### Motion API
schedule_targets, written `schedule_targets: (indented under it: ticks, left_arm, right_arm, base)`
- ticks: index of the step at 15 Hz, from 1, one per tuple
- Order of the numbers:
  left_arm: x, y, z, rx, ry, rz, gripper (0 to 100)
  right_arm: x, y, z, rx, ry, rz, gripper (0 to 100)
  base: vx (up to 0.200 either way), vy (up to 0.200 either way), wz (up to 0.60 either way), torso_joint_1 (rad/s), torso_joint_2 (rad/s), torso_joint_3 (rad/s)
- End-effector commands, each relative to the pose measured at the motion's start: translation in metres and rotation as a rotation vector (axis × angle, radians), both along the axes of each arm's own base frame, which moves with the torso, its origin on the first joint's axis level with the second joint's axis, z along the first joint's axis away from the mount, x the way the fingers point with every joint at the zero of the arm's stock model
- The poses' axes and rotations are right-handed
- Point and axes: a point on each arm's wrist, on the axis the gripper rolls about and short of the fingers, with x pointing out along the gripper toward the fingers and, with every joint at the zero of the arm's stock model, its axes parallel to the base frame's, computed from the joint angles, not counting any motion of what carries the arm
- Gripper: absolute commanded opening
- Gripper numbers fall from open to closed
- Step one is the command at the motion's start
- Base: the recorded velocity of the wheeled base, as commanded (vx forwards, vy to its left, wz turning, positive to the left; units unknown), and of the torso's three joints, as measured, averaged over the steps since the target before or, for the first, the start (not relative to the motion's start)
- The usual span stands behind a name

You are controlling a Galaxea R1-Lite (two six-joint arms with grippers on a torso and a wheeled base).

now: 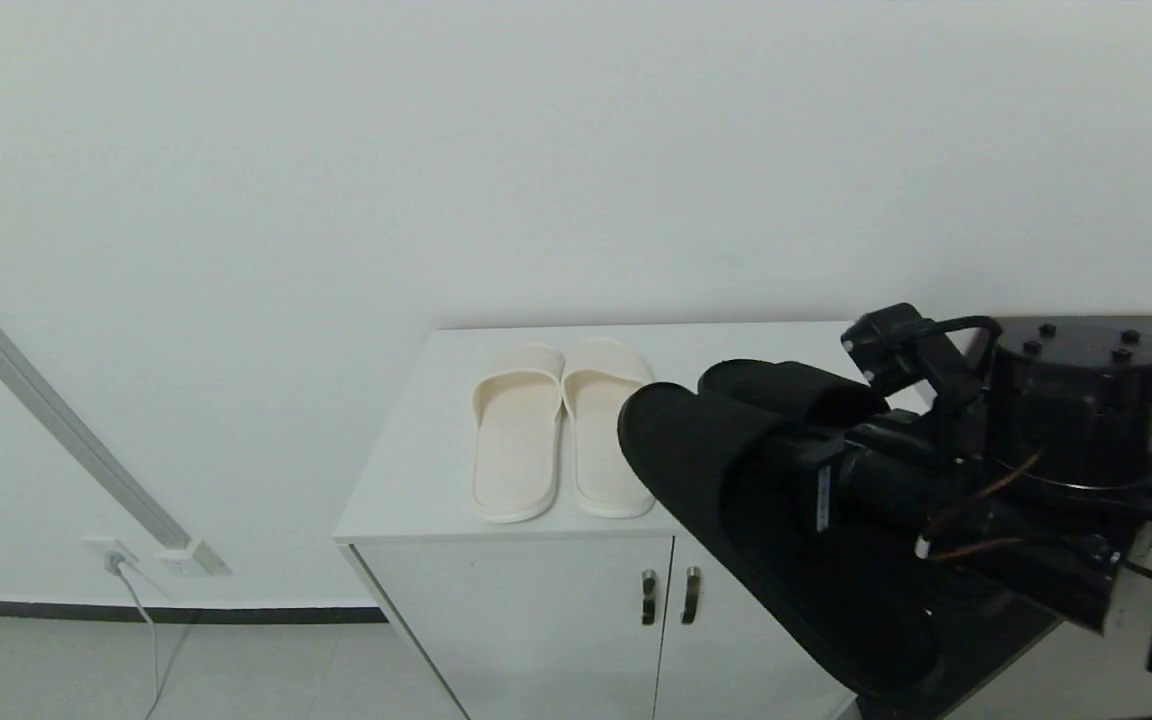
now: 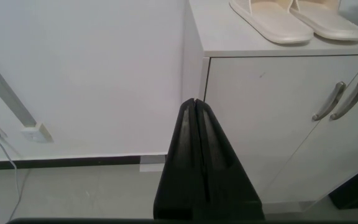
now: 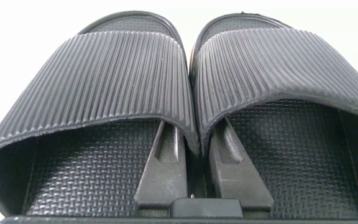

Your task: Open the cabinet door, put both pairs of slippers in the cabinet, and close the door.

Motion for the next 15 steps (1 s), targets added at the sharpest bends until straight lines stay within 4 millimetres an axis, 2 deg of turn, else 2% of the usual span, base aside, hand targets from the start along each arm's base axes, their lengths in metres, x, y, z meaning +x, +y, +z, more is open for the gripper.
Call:
schedule_targets:
  ticks: [1, 9, 15]
  left_arm:
    - [0.000, 0.000, 0.000, 0.000, 0.001, 0.000, 0]
    - [0.000, 0.000, 0.000, 0.001, 0.001, 0.000, 0]
    - [0.000, 0.000, 0.000, 0.001, 0.001, 0.000, 0]
  right_arm:
    - [-0.028, -0.019, 0.009, 0.017, 0.005, 0.092, 0]
    - [-0.034, -0.016, -0.004, -0.028, 0.063, 0.145, 0]
    - [-0.035, -0.016, -0.006, -0.033, 0.068, 0.145, 0]
  base:
    - [0.000, 0.000, 0.00, 0.000, 0.00, 0.000]
    - [0.000, 0.000, 0.00, 0.000, 0.00, 0.000]
    - [-0.200, 0.000, 0.00, 0.002, 0.00, 0.003]
